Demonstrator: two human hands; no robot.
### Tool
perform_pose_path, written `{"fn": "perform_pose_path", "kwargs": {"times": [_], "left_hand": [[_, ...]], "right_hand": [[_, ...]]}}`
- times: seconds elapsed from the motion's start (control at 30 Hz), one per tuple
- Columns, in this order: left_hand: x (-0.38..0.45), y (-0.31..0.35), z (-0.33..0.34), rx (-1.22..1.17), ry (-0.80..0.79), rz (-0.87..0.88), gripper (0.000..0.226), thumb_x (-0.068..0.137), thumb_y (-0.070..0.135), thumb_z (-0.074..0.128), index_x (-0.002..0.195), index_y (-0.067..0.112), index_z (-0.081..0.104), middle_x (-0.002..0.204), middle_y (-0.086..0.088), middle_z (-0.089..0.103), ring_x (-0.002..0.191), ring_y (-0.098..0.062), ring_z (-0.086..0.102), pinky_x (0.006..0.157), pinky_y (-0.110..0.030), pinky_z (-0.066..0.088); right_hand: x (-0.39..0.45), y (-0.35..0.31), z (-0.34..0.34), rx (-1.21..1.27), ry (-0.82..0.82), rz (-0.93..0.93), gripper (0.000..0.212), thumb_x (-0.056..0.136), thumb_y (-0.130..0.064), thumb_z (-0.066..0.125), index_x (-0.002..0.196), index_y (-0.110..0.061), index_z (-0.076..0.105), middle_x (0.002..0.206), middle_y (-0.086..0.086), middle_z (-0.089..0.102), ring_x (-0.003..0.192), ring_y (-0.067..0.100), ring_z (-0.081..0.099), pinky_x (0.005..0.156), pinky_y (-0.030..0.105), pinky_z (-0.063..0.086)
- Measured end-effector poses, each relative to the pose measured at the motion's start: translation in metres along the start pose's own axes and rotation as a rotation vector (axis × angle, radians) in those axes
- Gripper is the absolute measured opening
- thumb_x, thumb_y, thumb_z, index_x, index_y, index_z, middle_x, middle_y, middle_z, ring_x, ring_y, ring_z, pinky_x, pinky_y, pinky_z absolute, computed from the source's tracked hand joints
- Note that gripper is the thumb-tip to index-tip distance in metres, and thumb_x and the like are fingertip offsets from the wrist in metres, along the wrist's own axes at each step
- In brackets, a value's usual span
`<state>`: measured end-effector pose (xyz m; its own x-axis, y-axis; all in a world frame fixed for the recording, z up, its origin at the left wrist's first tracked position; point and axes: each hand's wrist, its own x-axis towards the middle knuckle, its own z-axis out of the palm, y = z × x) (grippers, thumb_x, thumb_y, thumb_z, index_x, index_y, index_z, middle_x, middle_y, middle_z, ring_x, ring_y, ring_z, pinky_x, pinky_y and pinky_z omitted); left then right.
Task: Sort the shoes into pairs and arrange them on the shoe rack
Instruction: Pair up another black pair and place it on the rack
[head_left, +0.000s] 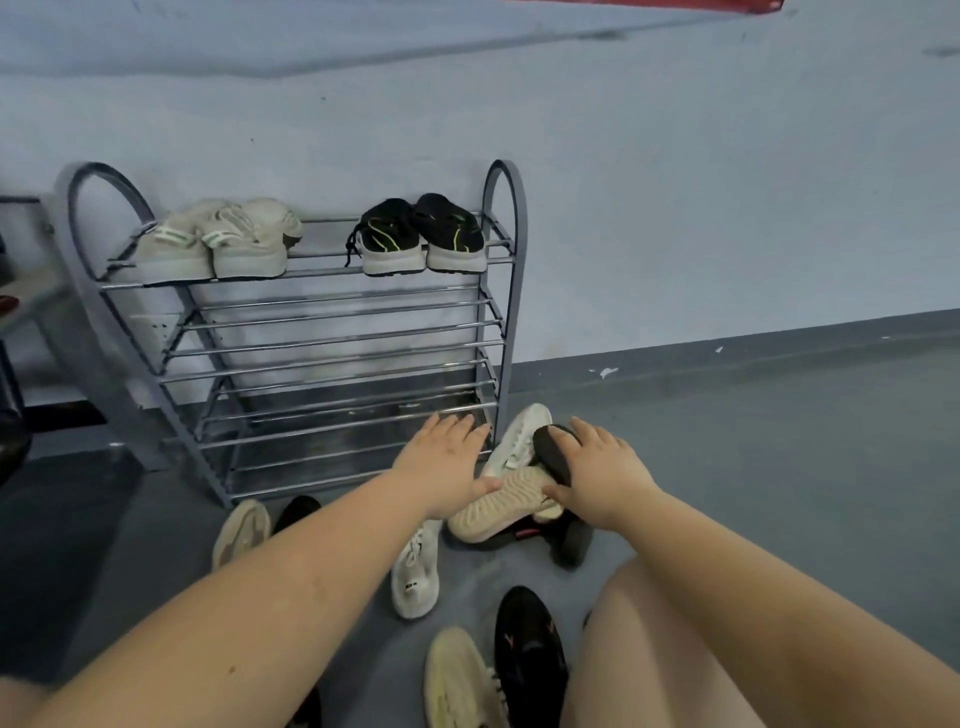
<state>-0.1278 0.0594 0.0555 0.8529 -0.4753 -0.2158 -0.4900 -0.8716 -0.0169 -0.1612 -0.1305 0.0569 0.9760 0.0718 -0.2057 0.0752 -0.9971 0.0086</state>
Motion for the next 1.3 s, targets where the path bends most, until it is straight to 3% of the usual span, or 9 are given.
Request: {"fn": "perform_pose_path", "kwargs": {"times": [0.37, 0.63, 1.0, 1.17, 1.3], "left_hand": [[0.072, -0.005, 0.057, -0.049, -0.137, -0.005, 0.075, 0.094, 0.058, 0.030, 0.151, 0.015, 0.006, 0.160, -0.009, 0.005, 0.147, -0.025, 0.006, 0.120, -0.038, -0.001], [0.152, -0.009, 0.117, -0.066, -0.244, 0.019, 0.074, 0.094, 0.056, 0.031, 0.151, 0.014, 0.007, 0.160, -0.010, 0.006, 0.147, -0.025, 0.006, 0.121, -0.038, -0.002], [0.240, 0.038, 0.185, -0.190, -0.379, 0.113, 0.073, 0.095, 0.055, 0.033, 0.151, 0.014, 0.010, 0.159, -0.009, 0.009, 0.147, -0.024, 0.009, 0.121, -0.037, 0.003], [0.257, 0.071, 0.218, -0.452, -0.390, -0.030, 0.068, 0.093, 0.055, 0.038, 0.148, 0.017, 0.024, 0.150, -0.007, 0.032, 0.138, -0.025, 0.030, 0.115, -0.036, 0.023], [0.266, 0.081, 0.241, -0.655, -0.365, -0.224, 0.062, 0.092, 0.056, 0.039, 0.146, 0.028, 0.031, 0.143, -0.008, 0.033, 0.135, -0.026, 0.028, 0.114, -0.037, 0.025]], "right_hand": [[0.057, 0.045, 0.034, 0.013, -0.157, 0.064, 0.076, 0.092, -0.051, 0.046, 0.152, -0.021, 0.010, 0.159, 0.011, 0.009, 0.144, 0.031, 0.019, 0.117, 0.041, 0.021], [0.112, 0.088, 0.103, 0.019, -0.314, 0.121, 0.078, 0.092, -0.050, 0.047, 0.153, -0.021, 0.008, 0.160, 0.010, 0.008, 0.145, 0.030, 0.017, 0.117, 0.041, 0.021], [0.163, 0.140, 0.182, 0.085, -0.392, 0.207, 0.077, 0.093, -0.050, 0.045, 0.153, -0.020, 0.006, 0.158, 0.010, 0.015, 0.142, 0.032, 0.023, 0.115, 0.042, 0.025], [0.163, 0.134, 0.224, 0.412, -0.338, 0.405, 0.079, 0.095, -0.043, 0.047, 0.153, -0.017, -0.001, 0.153, 0.009, 0.019, 0.129, 0.032, 0.042, 0.102, 0.041, 0.042], [0.164, 0.132, 0.238, 0.596, -0.221, 0.481, 0.094, 0.087, -0.041, 0.063, 0.152, -0.019, -0.001, 0.147, 0.008, 0.022, 0.118, 0.030, 0.053, 0.094, 0.040, 0.048]]}}
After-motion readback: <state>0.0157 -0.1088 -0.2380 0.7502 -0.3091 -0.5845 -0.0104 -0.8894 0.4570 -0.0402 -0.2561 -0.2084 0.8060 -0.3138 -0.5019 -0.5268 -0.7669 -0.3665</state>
